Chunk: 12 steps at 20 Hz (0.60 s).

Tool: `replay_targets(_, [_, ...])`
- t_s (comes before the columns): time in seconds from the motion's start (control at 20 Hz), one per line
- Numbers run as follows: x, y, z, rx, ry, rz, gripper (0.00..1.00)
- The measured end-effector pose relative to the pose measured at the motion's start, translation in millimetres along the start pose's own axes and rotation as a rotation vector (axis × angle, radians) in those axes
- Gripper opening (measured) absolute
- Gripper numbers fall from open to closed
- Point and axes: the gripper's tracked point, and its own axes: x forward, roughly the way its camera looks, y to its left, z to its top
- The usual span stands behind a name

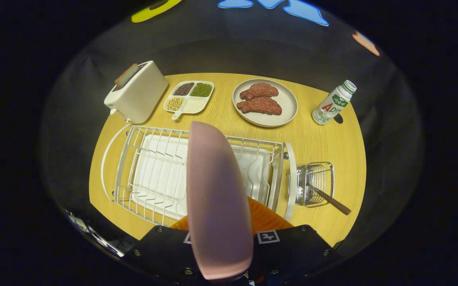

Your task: Take the plate from the dish rack, then take the spoon from the basket and place it into the plate.

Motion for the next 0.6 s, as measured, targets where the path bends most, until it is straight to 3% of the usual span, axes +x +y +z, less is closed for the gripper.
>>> replay_targets(0.35, [-42, -11, -55, 0.166, -0.067, 0.169, 0.35])
replay_targets(0.6, [-38, -5, -124, 0.269, -0.072, 0.295, 0.35])
